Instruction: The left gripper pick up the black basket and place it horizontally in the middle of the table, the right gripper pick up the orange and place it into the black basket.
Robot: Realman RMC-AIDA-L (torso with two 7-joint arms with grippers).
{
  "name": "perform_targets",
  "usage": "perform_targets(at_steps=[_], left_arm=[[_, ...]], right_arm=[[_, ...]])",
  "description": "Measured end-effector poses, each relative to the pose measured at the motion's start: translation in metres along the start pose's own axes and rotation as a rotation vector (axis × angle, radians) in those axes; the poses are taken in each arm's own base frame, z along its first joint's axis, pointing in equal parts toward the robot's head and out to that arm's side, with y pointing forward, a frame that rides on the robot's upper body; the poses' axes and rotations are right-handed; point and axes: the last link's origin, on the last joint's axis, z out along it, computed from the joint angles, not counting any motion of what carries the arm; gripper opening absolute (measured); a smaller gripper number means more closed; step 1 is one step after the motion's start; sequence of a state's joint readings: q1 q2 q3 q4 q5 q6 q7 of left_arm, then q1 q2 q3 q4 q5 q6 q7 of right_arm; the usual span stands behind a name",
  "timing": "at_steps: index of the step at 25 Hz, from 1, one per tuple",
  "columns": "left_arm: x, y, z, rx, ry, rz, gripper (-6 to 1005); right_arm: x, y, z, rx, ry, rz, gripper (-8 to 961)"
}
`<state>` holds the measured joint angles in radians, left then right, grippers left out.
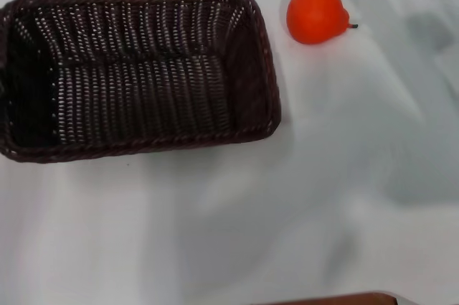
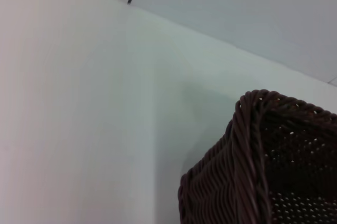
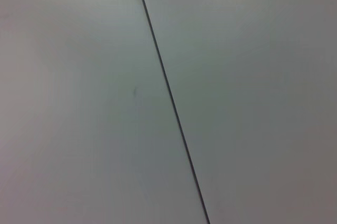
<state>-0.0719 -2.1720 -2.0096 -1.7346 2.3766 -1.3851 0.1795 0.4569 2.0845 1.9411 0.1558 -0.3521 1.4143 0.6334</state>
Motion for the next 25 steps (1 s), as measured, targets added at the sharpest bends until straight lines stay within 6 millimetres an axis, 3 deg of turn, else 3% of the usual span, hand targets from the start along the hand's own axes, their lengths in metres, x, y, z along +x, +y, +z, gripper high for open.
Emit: perform_targets(at_steps=[11, 25], left_arm=[[-0.014, -0.001, 0.024, -0.014, -0.071, -0.037, 209], [-0.012, -0.035, 0.006, -0.013, -0.051, -0.085, 244]], right_arm=[[-0.003, -0.005, 0.009, 0.026, -0.028, -0.006, 865], [-0.014, -0.013, 0.000, 0.058, -0.078, 0.007, 865]])
